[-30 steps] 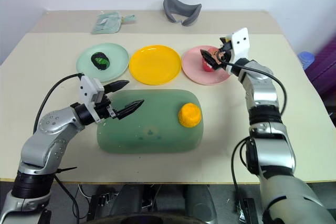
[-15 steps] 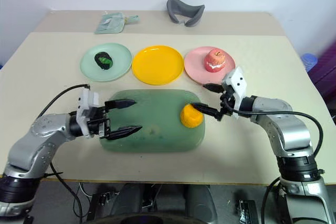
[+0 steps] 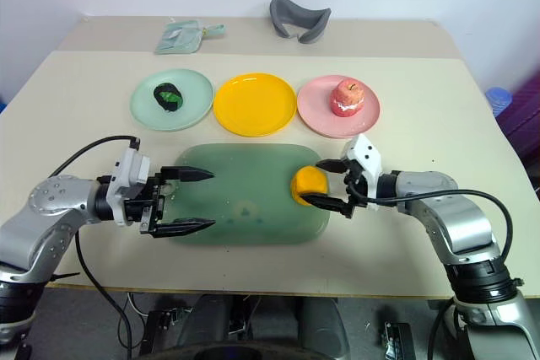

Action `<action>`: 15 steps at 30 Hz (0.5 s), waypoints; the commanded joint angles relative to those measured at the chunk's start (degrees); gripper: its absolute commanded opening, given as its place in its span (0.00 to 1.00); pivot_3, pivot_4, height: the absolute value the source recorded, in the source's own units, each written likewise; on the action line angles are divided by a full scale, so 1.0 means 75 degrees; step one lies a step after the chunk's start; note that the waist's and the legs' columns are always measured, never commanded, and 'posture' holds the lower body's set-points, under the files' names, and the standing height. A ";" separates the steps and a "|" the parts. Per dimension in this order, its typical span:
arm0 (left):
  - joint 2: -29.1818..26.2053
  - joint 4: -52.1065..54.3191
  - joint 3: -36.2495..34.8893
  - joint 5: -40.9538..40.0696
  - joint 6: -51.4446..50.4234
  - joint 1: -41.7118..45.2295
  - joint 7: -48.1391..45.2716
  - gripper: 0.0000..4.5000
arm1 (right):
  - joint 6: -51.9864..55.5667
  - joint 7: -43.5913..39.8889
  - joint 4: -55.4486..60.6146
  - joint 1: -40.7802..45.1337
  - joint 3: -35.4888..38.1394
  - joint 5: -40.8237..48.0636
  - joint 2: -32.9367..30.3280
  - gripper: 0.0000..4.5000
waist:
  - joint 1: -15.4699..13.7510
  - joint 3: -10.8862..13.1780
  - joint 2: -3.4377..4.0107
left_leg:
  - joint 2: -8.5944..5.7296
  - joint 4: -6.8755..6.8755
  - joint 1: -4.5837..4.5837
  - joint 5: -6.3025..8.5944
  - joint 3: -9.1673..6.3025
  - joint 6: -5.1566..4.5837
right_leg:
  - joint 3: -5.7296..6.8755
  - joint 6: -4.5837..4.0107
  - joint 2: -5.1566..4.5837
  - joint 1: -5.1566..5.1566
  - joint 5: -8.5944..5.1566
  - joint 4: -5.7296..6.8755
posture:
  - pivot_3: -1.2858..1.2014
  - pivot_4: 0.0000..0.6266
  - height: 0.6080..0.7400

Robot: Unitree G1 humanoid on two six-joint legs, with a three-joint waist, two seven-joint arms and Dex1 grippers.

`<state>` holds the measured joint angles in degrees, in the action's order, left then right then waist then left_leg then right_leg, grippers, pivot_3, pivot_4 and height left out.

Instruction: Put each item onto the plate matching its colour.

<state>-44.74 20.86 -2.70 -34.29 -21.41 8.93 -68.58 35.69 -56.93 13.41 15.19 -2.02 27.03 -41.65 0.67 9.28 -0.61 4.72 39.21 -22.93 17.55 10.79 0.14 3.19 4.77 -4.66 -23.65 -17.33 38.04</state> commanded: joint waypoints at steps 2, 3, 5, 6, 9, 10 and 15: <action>-0.0024 0.0086 -0.0057 0.0035 0.0140 0.0106 0.0000 1.00 | -0.0220 0.0038 0.0092 -0.0012 -0.0079 -0.0119 0.0060 0.99 | 0.0003 0.0000 0.0000 | 0.0000 0.0000 0.0000 0.0000 0.0000 0.0000 | -0.0001 0.0000 0.0000 0.0000 0.0000 0.0000 | 0.52 0.24 1.00; 0.0003 0.0085 -0.0039 0.0048 0.0149 0.0117 0.0035 1.00 | -0.0246 0.0116 0.0035 0.0008 -0.0094 -0.0161 0.0123 0.94 | 0.0002 0.0000 0.0000 | 0.0000 0.0000 0.0000 0.0000 0.0000 0.0000 | -0.0001 0.0000 0.0000 0.0000 0.0000 0.0000 | 0.52 0.24 1.00; 0.0065 0.0093 -0.0044 0.0053 0.0161 0.0116 0.0139 1.00 | -0.0308 0.0157 0.0011 0.0034 -0.0096 -0.0165 0.0207 0.81 | 0.0002 0.0000 0.0000 | 0.0000 0.0000 0.0000 0.0000 0.0000 0.0000 | 0.0000 0.0000 0.0000 0.0000 0.0000 0.0000 | 0.52 0.24 1.00; 0.0082 0.0106 -0.0054 0.0051 0.0163 0.0104 0.0176 1.00 | -0.0322 0.0169 0.0025 0.0031 -0.0084 -0.0154 0.0231 0.69 | 0.0002 0.0000 0.0000 | 0.0000 0.0000 0.0000 0.0000 0.0000 0.0000 | 0.0000 0.0000 0.0000 0.0000 0.0000 0.0000 | 0.52 0.24 1.00; 0.0155 0.0072 -0.0116 0.0096 0.0185 0.0065 0.0387 1.00 | -0.0426 0.0375 -0.0056 0.0226 -0.0039 -0.0250 0.0406 0.58 | 0.0003 0.0000 0.0000 | 0.0000 0.0000 0.0000 0.0000 0.0000 0.0000 | 0.0000 0.0000 0.0000 0.0000 0.0000 0.0000 | 0.52 0.24 1.00; 0.0186 0.0066 -0.0129 0.0117 0.0202 0.0053 0.0469 1.00 | -0.0479 0.0399 -0.0083 0.0277 -0.0037 -0.0278 0.0446 0.58 | 0.0003 0.0000 0.0000 | 0.0000 0.0001 0.0000 0.0000 0.0000 0.0000 | 0.0000 0.0000 0.0000 0.0000 0.0000 0.0000 | 0.52 0.24 1.00; 0.0844 0.0014 -0.0393 0.0107 0.0068 0.0040 0.1610 1.00 | -0.0916 0.0704 -0.0805 0.1268 -0.0088 -0.0397 0.1170 0.58 | 0.0026 0.0000 -0.0001 | 0.0000 0.0003 0.0001 0.0000 0.0000 0.0000 | -0.0001 0.0000 0.0001 0.0000 0.0000 0.0003 | 0.52 0.24 1.00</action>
<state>-38.93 20.30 -3.44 -33.56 -20.98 9.15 -59.40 31.56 -52.82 8.24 21.82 -3.38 24.43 -34.20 0.86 9.28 -0.62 4.73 39.23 -22.92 17.55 10.79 0.14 3.19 4.77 -4.64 -23.65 -17.33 38.07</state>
